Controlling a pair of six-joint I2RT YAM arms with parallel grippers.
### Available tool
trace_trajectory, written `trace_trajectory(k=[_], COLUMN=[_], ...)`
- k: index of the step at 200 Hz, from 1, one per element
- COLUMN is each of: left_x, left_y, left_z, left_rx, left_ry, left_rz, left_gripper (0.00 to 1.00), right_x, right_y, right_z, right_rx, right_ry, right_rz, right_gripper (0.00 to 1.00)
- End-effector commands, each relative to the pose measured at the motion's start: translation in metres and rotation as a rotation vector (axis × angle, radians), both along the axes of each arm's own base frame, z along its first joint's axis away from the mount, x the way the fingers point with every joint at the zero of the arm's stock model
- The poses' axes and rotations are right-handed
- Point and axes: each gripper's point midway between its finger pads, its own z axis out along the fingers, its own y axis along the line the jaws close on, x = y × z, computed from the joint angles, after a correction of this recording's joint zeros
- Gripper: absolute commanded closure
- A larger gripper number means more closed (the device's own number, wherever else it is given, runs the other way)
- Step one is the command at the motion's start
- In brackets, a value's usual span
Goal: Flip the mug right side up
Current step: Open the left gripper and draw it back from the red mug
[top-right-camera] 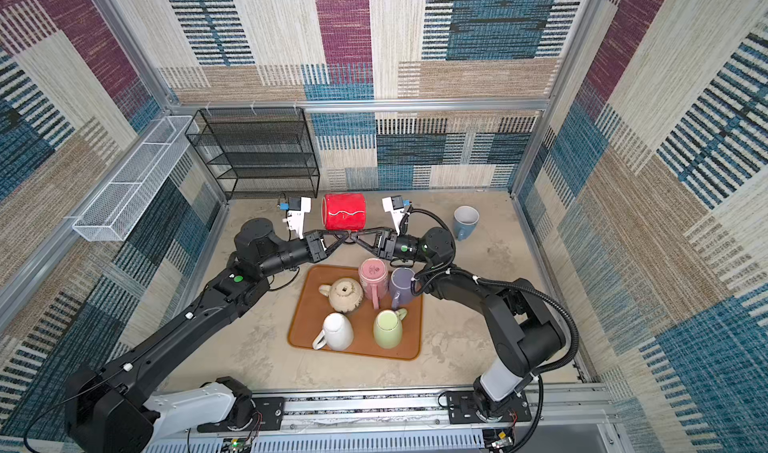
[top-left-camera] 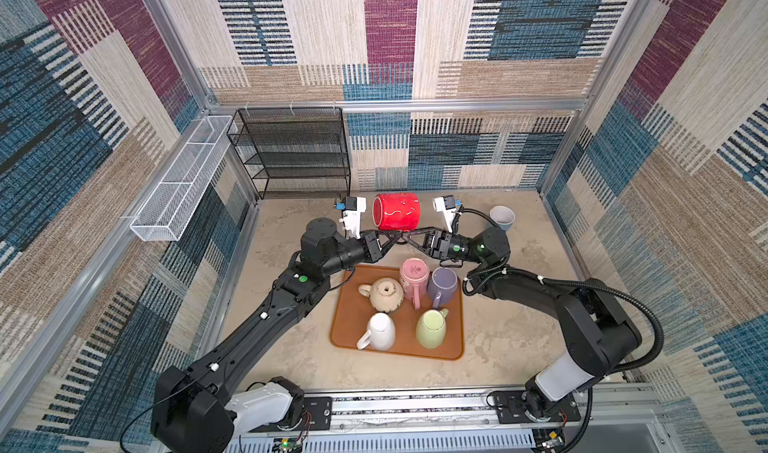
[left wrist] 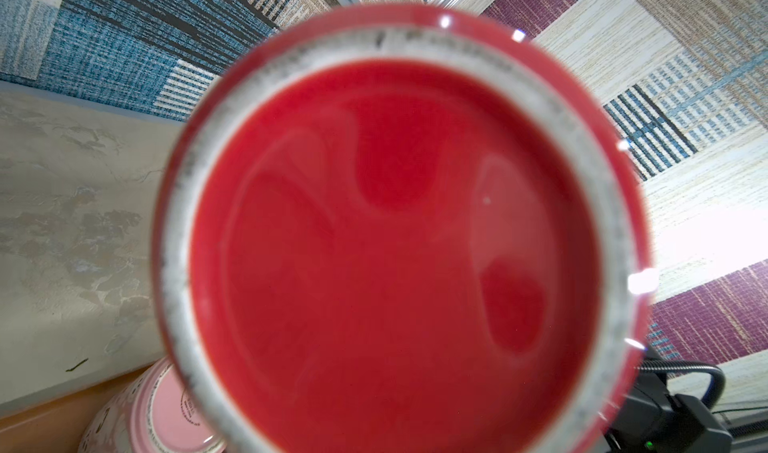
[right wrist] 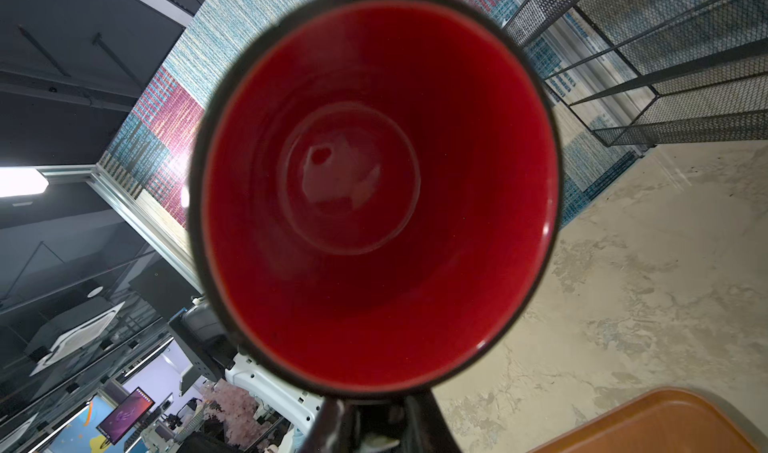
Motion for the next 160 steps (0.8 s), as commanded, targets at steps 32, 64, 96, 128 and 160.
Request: trace_trajectory(k=[32,64,96,128,160], left_x=[-0.002,-0.008,-0.009,-0.008,-0.005], left_y=[-0.005,-0.008,-0.008,-0.007,-0.001], left_z=[0.012,0.011,0.008,0.0,-0.008], left_rx=[-0.048,-0.05,-0.049,-0.036,-0.011], left_ry=[-0.038,-0.036,-0.032,-0.026,-0.024], left_rz=[-0.033,-0.069,-0.073,-0.062,-0.021], left_gripper=[1.0,1.0,1.0,1.0,0.84], right_x=[0.0,0.001,0.002,0.002,0.002], right_y=[0.004,0.005,0.006,0.005,0.004], right_z=[0.012,0.013,0.014,0.014,0.01], right_rx=[0.034,0.039,0.046,0.048,0.042], right_ry=[-0.042,-0.044,-0.046,-0.045,-0.037], right_rz=[-0.002,-0.006,-0.011,-0.015,-0.023], right_gripper=[0.73,0.84,0.97,1.0,1.0])
